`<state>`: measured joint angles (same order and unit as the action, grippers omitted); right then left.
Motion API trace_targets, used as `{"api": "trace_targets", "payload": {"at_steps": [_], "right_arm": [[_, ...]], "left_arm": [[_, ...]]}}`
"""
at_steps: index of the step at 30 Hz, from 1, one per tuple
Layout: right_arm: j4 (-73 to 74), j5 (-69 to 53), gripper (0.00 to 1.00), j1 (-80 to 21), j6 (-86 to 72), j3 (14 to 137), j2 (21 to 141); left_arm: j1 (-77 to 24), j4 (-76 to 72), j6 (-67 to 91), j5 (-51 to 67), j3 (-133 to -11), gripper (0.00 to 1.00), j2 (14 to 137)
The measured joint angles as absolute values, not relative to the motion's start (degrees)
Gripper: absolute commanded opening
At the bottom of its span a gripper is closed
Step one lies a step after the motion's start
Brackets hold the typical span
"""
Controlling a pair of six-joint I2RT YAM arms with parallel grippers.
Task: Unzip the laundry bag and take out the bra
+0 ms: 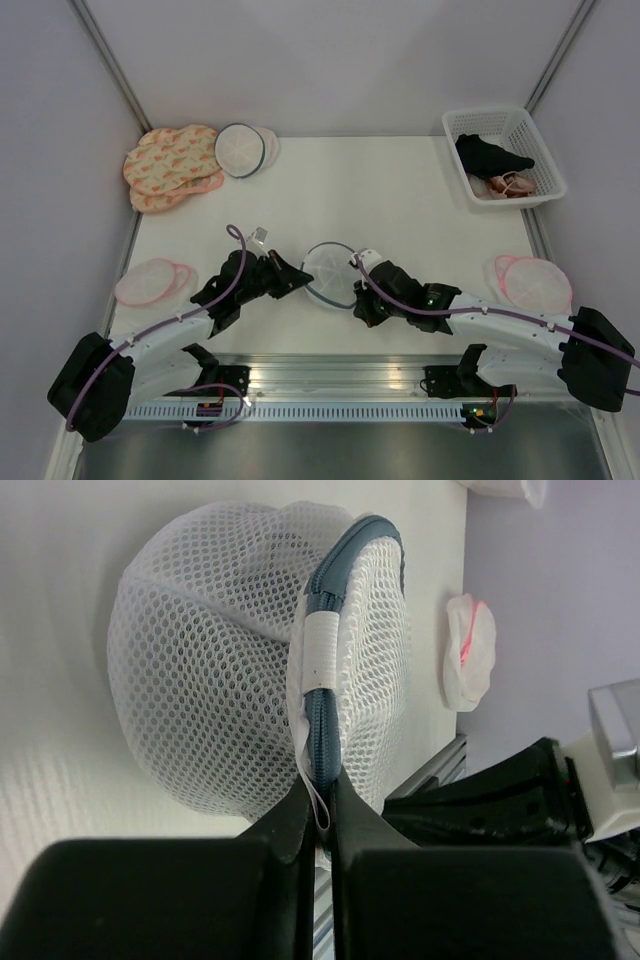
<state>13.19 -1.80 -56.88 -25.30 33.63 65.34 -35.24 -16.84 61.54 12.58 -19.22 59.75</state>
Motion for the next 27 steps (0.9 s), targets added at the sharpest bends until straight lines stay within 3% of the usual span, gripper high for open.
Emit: {"api": "trace_targets", "payload": {"at_steps": [8, 17, 19, 20, 22, 23, 27], "right_arm": [[17.6, 15.6, 0.00, -53.5, -27.4, 36.7, 69.6], [10.9, 17.6, 0.01, -51.3, -25.7, 37.5, 74.0], [9.7, 16.6, 0.00, -51.1, -25.6, 37.5, 73.6], [9.1, 16.0, 0.00, -51.1, -25.5, 37.4, 73.3], [8.1, 14.3, 0.00, -51.0, -25.5, 37.3, 73.0], [7.6, 13.3, 0.01, -51.0, -25.5, 37.2, 73.0], [5.7, 8.6, 0.00, -51.0, -25.7, 36.3, 73.0]], "left_arm": [[-34.3, -10.8, 54.8, 15.7, -22.6, 0.02, 60.2], [-27.8, -7.2, 45.0, 21.4, -34.7, 0.02, 72.6], [-26.3, -7.3, 44.1, 21.6, -37.2, 0.19, 75.8], [-25.7, -7.4, 43.5, 21.7, -38.8, 0.58, 77.7], [-24.7, -7.8, 42.7, 21.5, -41.7, 0.94, 81.6], [-24.3, -8.0, 42.8, 21.5, -42.6, 1.00, 82.9], [-23.5, -8.3, 43.5, 20.9, -43.1, 1.00, 84.4]]}}
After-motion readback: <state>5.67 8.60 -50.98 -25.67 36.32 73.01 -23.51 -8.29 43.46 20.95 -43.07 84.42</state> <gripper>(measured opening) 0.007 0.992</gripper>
